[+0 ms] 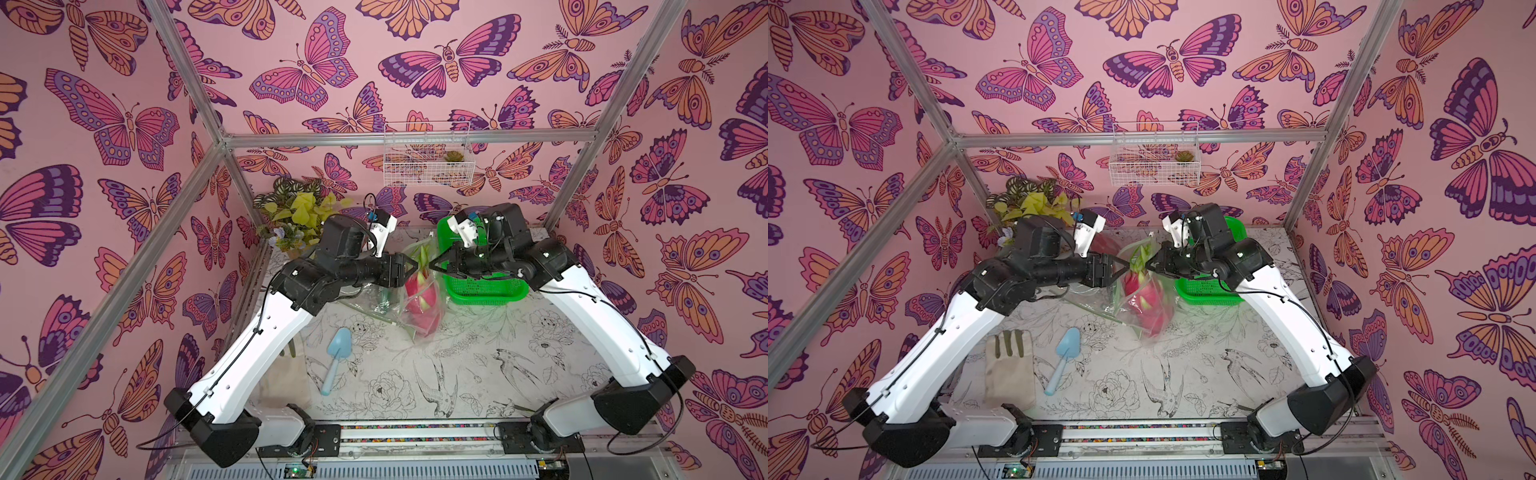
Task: Open the zip-top bag and take out the dragon fruit
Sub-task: Open the zipper of the food storage bag at the center of the board.
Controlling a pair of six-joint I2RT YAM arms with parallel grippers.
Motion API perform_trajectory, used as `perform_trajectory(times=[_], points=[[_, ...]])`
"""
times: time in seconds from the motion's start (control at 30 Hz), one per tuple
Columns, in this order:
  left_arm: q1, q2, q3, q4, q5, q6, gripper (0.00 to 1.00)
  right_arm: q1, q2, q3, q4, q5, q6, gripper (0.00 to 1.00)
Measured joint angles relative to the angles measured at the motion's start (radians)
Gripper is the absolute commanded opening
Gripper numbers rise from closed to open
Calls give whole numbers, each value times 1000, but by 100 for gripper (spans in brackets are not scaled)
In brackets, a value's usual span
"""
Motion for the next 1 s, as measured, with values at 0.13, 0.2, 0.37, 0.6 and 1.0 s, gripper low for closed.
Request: perform_trajectory(times=[0.13,0.2,0.37,0.6,1.0], points=[[-8,42,57,-19,-12,42,34,2,8,-2,-25,0,-23,0],[-21,62,70,-24,-9,52,30,2,9,-10,-25,-2,-26,0],[-46,117,72,-36,9,60,30,2,9,-42,-7,-18,-26,0],[-49,197,72,-52,-17,79,41,2,8,-71,39,-42,-23,0],[-46,269,72,-54,-146,113,43,6,-21,-130,81,-67,-19,0]])
